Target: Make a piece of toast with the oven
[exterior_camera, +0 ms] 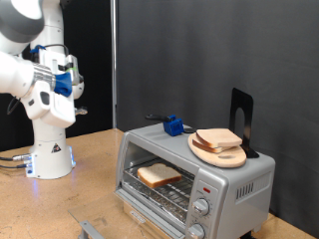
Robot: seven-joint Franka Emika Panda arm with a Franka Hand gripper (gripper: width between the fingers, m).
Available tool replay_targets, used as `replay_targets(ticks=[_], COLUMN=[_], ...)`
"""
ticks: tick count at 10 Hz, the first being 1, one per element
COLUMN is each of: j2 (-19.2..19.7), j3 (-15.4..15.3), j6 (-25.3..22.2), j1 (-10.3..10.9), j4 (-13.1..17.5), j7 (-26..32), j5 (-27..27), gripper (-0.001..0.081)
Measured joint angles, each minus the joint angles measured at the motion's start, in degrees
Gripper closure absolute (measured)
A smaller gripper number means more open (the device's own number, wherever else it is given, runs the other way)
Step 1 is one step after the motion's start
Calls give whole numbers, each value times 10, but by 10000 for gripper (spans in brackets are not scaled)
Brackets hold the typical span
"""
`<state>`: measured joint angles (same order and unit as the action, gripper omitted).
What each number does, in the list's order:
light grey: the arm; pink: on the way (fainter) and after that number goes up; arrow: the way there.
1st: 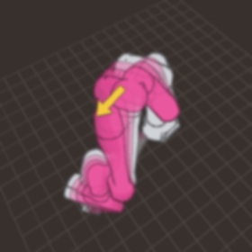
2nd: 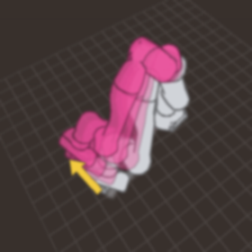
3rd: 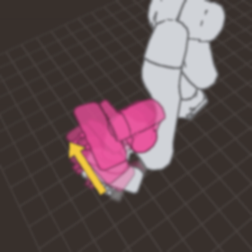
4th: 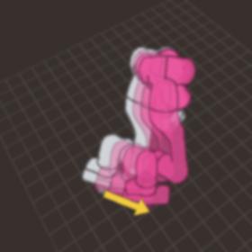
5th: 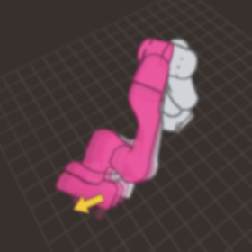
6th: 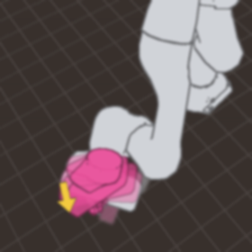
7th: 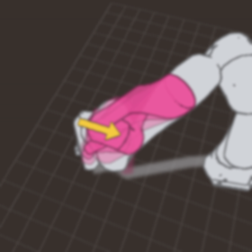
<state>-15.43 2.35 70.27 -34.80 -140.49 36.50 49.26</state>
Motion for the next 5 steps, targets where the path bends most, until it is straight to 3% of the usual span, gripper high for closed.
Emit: replay_targets(ticks=[2,5], j2=[39,83], j3=[32,62], j6=[-27,-15], j1=[-25,-53], j4=[13,33], j7=[-84,-122], j5=[47,66], gripper=[-2,-2])
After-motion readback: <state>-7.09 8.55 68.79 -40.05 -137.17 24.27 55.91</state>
